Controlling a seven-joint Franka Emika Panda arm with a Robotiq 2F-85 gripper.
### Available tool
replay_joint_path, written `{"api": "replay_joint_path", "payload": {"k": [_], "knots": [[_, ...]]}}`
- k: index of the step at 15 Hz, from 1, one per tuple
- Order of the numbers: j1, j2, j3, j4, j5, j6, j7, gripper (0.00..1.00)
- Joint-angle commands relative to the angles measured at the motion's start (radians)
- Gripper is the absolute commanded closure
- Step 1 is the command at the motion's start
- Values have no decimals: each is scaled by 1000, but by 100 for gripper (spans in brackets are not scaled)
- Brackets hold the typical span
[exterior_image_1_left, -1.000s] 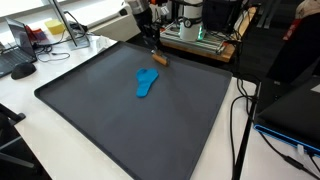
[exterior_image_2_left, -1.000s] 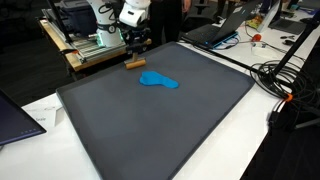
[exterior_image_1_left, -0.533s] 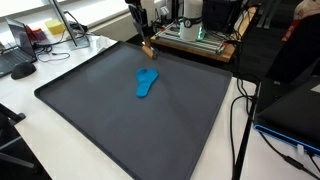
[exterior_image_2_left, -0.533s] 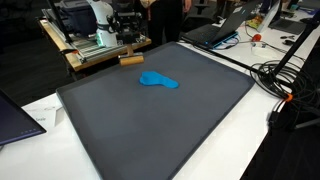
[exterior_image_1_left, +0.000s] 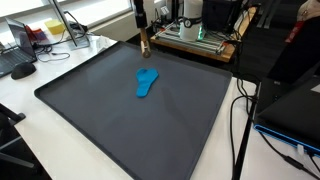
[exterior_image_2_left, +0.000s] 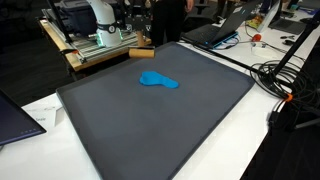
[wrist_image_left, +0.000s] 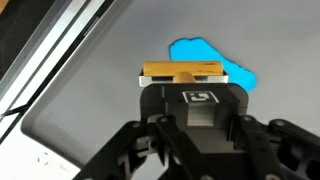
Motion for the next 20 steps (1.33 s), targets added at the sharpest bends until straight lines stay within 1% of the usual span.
{"api": "replay_joint_path", "payload": {"k": [1, 5, 9, 14, 17, 20], "knots": [[-14, 24, 73, 69, -79, -24, 274, 78], [7, 51, 152, 106, -219, -50, 584, 78], [58, 105, 212, 153, -321, -126, 843, 78], [151, 204, 249, 227, -395, -225, 1116, 78], [215, 276, 260, 282, -448, -283, 1281, 78], [286, 359, 264, 348, -518, -365, 1438, 78]]}}
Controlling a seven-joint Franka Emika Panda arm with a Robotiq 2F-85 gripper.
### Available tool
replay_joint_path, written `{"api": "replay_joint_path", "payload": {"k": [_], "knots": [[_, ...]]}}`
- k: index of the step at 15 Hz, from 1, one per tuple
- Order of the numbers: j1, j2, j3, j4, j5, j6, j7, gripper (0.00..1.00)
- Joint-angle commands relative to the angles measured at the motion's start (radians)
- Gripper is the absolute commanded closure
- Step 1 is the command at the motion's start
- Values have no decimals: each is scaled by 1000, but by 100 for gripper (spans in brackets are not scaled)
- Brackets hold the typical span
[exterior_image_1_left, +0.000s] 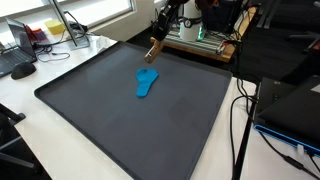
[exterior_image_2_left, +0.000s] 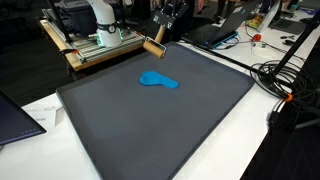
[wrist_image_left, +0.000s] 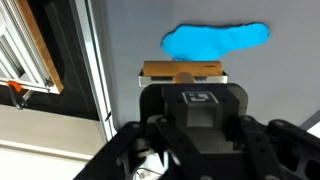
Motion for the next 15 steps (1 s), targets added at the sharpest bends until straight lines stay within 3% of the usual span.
{"api": "replay_joint_path", "payload": {"k": [1, 9, 15], "knots": [[84, 112, 1, 115, -100, -121, 189, 78], [247, 345, -35, 310, -226, -317, 433, 78], [334, 506, -73, 448, -285, -433, 482, 78]]}}
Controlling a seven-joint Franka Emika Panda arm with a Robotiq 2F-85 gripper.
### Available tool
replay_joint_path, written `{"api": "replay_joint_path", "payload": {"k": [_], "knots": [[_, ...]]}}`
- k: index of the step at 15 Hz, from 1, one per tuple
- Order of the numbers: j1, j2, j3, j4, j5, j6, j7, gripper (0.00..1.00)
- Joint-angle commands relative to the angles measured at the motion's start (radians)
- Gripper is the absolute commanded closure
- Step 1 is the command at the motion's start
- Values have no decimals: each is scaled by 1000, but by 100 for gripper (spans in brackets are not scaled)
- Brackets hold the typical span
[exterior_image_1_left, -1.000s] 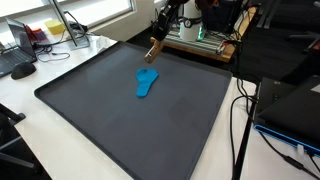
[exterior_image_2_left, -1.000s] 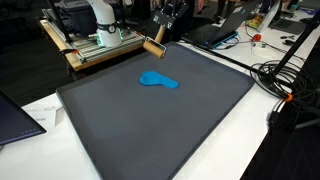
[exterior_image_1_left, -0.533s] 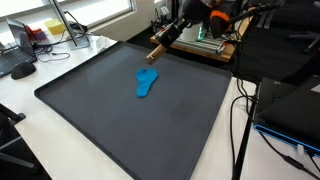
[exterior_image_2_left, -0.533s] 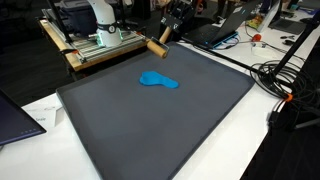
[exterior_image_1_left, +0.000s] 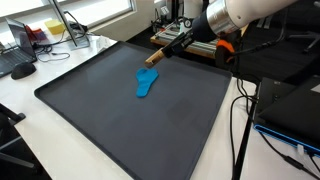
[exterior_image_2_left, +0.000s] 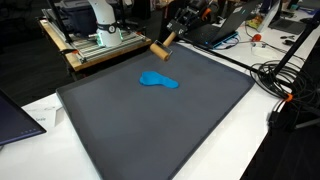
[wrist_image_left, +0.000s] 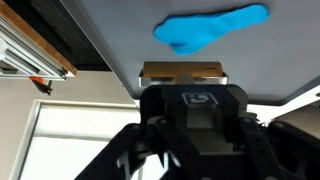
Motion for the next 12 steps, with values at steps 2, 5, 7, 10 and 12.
{"api": "replay_joint_path", "payload": {"k": [2, 5, 7, 10, 12], "knots": [[72, 129, -42, 142, -67, -111, 35, 78], [101, 197, -61, 200, -92, -148, 39, 78], [117, 244, -72, 238, -110, -166, 35, 78], [130, 309, -84, 287, -119, -181, 25, 78], [133, 344, -92, 309, -114, -180, 16, 78]]}}
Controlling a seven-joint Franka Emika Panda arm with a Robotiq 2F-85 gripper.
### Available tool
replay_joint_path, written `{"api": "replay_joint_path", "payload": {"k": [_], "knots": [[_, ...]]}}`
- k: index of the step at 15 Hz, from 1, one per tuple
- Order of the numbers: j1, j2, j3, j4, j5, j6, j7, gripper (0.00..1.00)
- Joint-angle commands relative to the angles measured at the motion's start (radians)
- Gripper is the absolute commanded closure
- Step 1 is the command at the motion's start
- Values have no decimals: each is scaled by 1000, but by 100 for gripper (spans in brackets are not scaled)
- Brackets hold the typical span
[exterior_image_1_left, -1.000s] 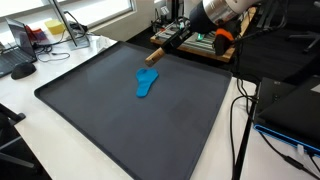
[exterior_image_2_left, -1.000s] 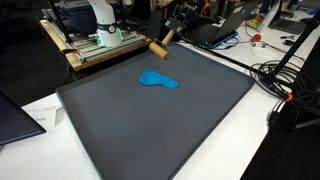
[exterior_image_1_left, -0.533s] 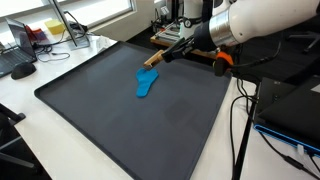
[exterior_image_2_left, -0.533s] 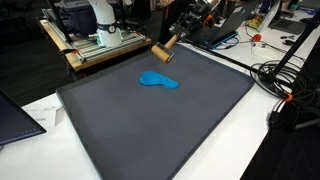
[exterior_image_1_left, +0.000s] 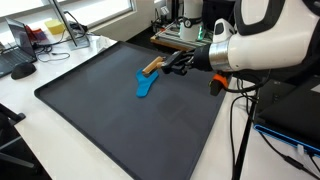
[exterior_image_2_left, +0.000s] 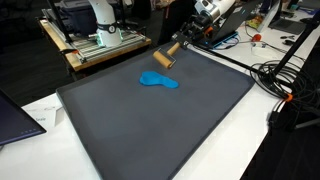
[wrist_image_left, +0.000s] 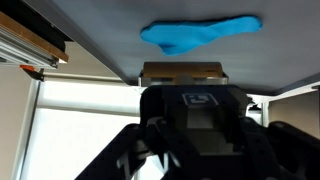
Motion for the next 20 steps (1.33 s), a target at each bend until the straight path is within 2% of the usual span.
{"api": "replay_joint_path", "payload": {"k": [1, 7, 13, 20], "knots": [[21, 72, -22, 82, -20, -48, -14, 78], [-38, 15, -13, 42, 20, 6, -117, 78], [-126, -93, -8, -30, 84, 118, -326, 78], [-225, -233, -35, -162, 191, 269, -554, 78]]}}
